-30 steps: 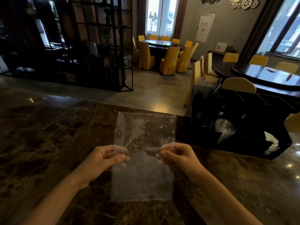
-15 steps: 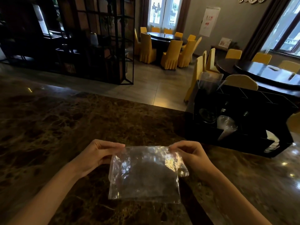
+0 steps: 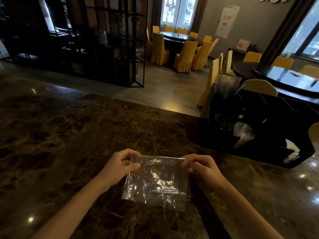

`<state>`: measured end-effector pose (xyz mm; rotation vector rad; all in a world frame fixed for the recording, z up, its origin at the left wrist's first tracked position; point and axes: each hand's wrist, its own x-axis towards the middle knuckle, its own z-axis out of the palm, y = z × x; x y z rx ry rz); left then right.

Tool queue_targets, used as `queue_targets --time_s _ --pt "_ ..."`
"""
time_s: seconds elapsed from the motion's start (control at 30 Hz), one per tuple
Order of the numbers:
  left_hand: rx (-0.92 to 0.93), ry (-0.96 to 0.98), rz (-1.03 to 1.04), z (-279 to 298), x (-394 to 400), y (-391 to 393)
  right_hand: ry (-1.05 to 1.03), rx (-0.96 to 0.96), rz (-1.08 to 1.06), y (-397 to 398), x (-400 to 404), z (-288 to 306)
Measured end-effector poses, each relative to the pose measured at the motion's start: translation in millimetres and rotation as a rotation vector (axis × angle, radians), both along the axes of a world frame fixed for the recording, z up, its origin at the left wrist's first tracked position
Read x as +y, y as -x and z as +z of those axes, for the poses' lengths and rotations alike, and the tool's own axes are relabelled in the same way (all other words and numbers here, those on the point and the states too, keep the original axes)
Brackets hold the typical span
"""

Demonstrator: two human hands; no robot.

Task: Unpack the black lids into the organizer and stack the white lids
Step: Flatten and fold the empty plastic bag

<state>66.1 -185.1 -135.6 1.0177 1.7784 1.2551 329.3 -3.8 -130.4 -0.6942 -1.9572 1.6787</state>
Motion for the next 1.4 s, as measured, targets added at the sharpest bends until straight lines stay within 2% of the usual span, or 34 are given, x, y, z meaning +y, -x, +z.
queue_targets --time_s 0.03,0.1,0.13,0.23,0.37,0.5,0.7,0.97,1.13,1.2,1.33,1.4 --pt "0.175 0.042 0.002 -3.7 0.5 -3.2 -0.094 -0.112 -0.050 2.0 -2.0 -3.7" --pt "0.542 0.140 -0.037 -12.6 1.1 -11.7 -0.413 -0.377 -0.157 8.1 -11.8 -9.0" --pt "0.668 0.171 -0.069 -17.1 1.1 -17.2 -0.566 -0.466 -0.178 12.0 -20.1 -11.3" --pt "0.854 0.153 -0.151 -31.5 3.2 -37.3 -0.830 -0.594 -0.128 29.8 -51.4 -18.9" --pt "0.993 0.246 -0.282 -48.9 6.0 -62.9 -0.960 -0.734 0.036 57.2 -85.6 -38.5" --pt "1.172 0.336 -0.309 -66.1 -5.3 -66.8 -0.918 -0.824 0.098 57.1 -98.6 -57.8" --pt "1.103 0.369 -0.281 -67.6 -17.8 -54.4 -0.936 -0.891 0.044 43.0 -100.2 -69.7" --pt "1.090 0.438 -0.321 -41.1 -22.0 -30.7 -0.917 -0.947 -0.072 21.3 -104.0 -67.9" --pt "1.097 0.325 -0.323 -23.3 -1.6 -19.8 -0.965 -0.900 -0.150 2.7 -117.3 -62.4" --pt "1.036 0.313 -0.328 -17.6 10.0 -21.5 -0.972 -0.880 -0.180 -1.1 -121.4 -60.5" --pt "0.883 0.406 -0.353 -6.6 33.9 -24.7 -0.962 -0.926 -0.226 -3.4 -129.1 -56.7" --pt "0.735 0.474 -0.410 0.5 41.4 -21.3 -0.960 -0.926 -0.269 -4.9 -130.7 -56.0"
